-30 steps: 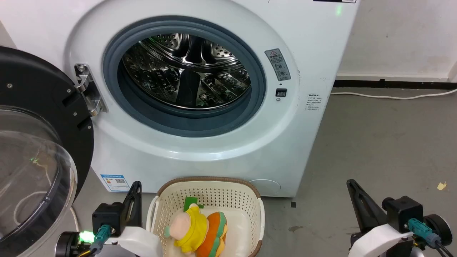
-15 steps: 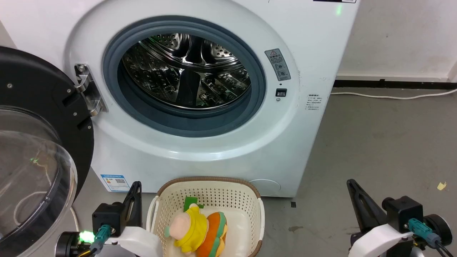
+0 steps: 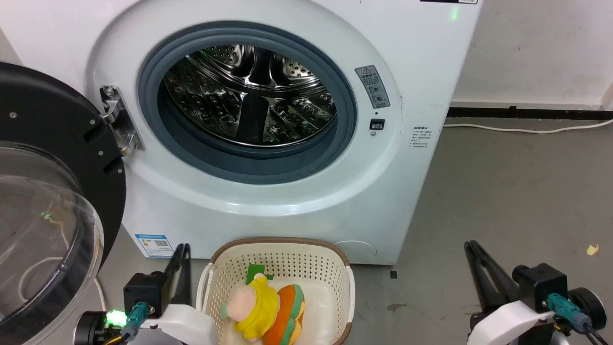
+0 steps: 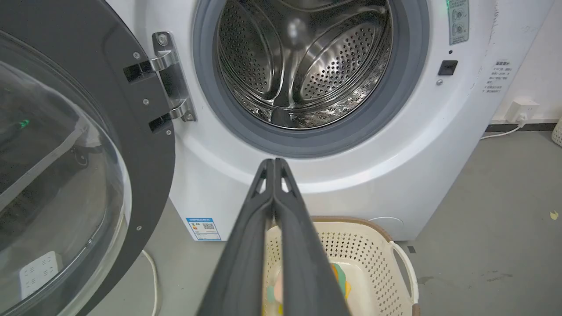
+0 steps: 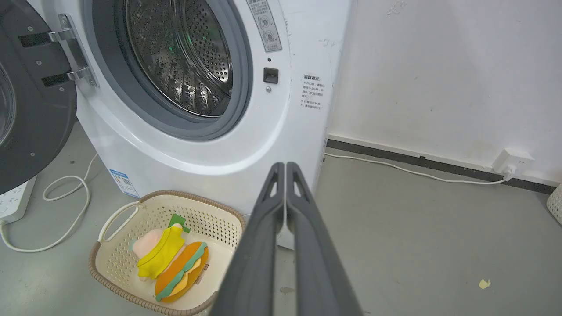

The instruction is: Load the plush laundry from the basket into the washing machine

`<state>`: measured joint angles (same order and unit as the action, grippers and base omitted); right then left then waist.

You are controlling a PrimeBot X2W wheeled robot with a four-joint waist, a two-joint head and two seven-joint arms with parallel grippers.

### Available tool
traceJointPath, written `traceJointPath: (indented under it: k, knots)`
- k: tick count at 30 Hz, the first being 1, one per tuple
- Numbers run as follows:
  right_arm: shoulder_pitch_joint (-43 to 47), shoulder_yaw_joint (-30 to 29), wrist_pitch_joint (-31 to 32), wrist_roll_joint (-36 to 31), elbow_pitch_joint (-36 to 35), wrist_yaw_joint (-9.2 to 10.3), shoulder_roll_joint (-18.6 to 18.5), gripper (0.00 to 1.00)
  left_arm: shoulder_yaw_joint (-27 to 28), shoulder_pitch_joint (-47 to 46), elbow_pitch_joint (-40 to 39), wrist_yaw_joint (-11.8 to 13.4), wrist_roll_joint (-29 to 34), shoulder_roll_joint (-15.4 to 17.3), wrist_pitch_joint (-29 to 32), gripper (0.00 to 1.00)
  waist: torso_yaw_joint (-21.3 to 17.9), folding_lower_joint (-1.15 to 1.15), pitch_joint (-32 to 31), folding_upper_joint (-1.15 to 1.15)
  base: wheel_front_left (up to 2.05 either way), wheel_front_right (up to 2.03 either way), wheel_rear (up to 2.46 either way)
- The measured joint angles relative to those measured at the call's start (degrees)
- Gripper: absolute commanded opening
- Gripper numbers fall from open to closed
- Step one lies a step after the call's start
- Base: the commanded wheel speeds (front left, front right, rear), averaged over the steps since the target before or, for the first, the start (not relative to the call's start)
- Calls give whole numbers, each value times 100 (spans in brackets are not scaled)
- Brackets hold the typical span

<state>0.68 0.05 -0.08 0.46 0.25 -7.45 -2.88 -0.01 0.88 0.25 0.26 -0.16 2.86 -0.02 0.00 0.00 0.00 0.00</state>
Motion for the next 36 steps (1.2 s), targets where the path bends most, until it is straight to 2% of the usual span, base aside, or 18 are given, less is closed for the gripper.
traceJointPath:
  k: [17, 36]
  knots:
    - [2, -35, -145, 52, -16, 0, 0, 100, -122, 1, 202, -1, -53, 0, -149, 100, -43, 0, 139, 0, 0, 0, 0]
    - [-137, -37, -390, 281, -137, 0, 0, 100, -376, -611, 1157, -149, -205, 92, -233, 100, -314, 1, 901, 0, 0, 0, 0]
